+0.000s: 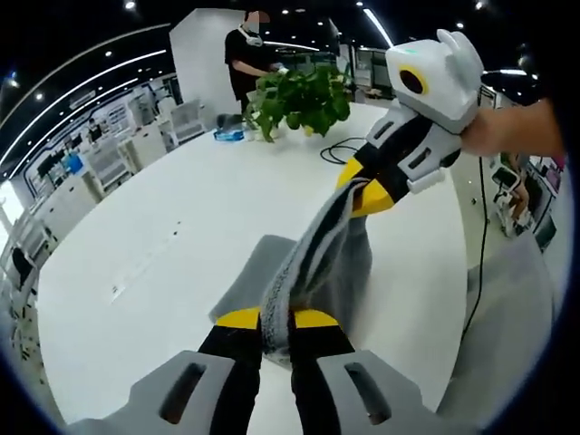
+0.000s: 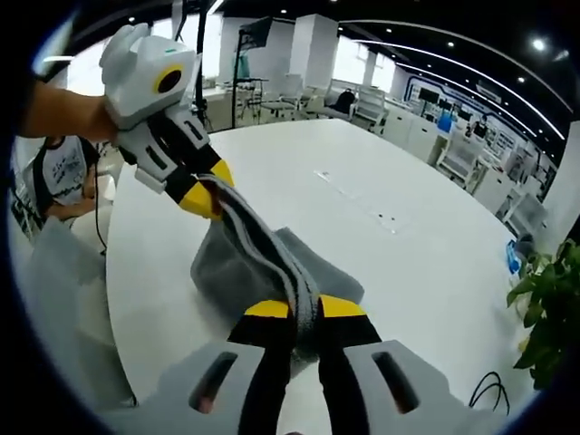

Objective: Fold the towel on the table until its edges align and the towel forms a compact rectangular stack.

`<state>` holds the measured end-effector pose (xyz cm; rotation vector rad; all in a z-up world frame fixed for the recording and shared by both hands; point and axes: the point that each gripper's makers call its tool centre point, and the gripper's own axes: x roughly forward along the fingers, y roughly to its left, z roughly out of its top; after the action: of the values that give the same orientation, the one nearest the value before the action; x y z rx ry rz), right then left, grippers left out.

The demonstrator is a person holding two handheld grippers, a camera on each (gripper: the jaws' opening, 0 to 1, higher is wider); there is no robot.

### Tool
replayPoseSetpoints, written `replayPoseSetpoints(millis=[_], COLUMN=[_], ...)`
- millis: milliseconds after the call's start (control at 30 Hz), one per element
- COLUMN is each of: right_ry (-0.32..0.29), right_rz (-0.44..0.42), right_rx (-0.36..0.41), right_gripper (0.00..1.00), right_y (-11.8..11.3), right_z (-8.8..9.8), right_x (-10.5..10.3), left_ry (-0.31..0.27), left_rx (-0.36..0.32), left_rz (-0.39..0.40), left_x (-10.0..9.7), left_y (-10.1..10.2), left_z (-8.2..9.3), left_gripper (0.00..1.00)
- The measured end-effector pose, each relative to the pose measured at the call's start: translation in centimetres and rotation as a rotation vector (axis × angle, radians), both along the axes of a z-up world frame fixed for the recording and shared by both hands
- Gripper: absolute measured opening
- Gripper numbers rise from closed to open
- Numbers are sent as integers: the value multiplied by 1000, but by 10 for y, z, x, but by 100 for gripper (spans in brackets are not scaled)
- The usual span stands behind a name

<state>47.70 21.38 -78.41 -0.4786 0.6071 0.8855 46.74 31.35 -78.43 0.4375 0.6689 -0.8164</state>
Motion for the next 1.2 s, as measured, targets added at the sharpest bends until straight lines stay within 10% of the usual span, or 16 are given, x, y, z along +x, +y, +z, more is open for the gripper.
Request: replayPoseSetpoints(millis=[1200], right_ry=[64], right_rz=[59], right_rx=[-136], right_gripper=[14], right_y=[3], right_z=[-81], right_x=[61], left_ry=[175], left_rx=[39], left_rz=[100], left_x=[42], left_y=[11], left_z=[-86], left_gripper=[13])
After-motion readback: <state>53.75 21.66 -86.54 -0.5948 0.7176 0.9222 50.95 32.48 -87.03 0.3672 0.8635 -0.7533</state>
